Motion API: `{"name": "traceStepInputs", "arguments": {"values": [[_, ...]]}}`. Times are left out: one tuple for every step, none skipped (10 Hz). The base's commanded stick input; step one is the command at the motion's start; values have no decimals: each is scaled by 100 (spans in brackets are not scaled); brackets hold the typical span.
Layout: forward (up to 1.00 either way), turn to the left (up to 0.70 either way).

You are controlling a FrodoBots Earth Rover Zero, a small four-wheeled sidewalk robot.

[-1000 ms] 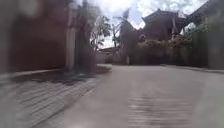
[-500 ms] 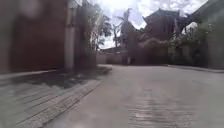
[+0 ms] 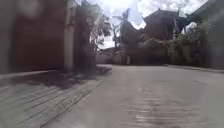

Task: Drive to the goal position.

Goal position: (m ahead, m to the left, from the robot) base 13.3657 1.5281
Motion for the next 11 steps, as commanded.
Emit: {"name": "traceStepInputs", "arguments": {"values": [[0, -61], [0, -37], [0, -13], [0, 0], [0, 0], [0, 0], [0, 0], [0, 0], [0, 0], [0, 0], [0, 0]]}}
